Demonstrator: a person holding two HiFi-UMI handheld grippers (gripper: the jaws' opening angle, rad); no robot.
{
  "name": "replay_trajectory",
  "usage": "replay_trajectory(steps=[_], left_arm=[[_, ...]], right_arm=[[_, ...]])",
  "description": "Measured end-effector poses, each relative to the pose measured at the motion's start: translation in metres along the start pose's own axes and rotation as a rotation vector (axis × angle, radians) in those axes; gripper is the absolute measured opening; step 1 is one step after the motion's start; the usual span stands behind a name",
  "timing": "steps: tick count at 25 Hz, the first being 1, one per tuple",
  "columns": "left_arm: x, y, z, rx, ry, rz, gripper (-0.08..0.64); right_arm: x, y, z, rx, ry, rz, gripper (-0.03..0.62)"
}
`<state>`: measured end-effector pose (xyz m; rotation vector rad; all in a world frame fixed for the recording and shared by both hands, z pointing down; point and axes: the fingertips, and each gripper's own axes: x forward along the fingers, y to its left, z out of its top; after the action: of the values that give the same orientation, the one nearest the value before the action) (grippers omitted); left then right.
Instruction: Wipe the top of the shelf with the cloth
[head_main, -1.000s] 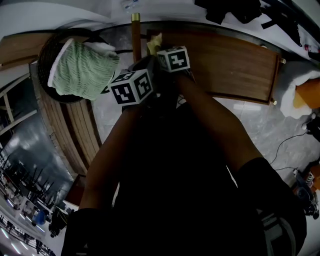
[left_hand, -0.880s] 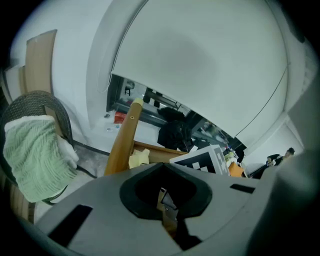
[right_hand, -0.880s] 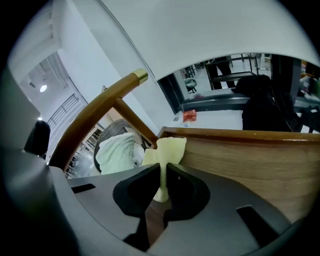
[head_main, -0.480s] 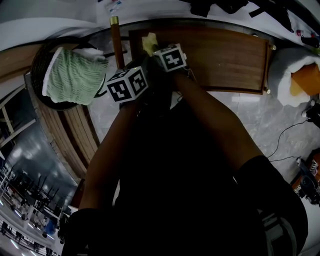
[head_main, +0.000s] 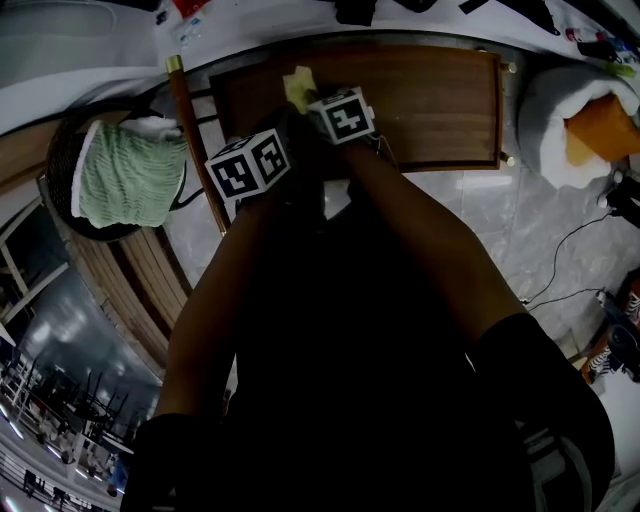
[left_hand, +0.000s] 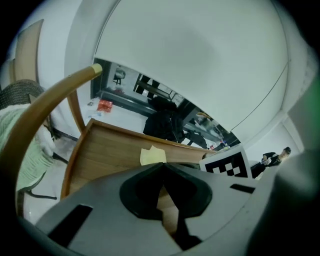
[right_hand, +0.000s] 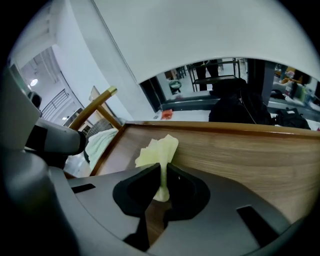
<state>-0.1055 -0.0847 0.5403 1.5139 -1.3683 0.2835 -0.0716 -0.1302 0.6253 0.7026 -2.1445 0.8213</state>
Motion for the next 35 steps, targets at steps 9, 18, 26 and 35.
replay_trajectory(steps=[9,18,26,35], left_arm=[[0.039,-0.068,-0.011,0.020,0.021,-0.082,0.011],[0.069,-0.121,-0.030,0.042,0.035,-0.121,0.011],[0.096,-0.166,-0.045,0.058,0.046,-0.168,0.011],[0.120,-0.213,-0.066,0.074,0.076,-0.240,0.011]], right_arm=[[-0.045,-0.071,-0.018,0.050,-0.023,-0.063,0.046],[-0.088,-0.138,-0.033,0.079,-0.047,-0.117,0.046],[-0.133,-0.211,-0.054,0.133,-0.050,-0.227,0.046],[-0.187,-0.280,-0.075,0.205,-0.055,-0.375,0.046]])
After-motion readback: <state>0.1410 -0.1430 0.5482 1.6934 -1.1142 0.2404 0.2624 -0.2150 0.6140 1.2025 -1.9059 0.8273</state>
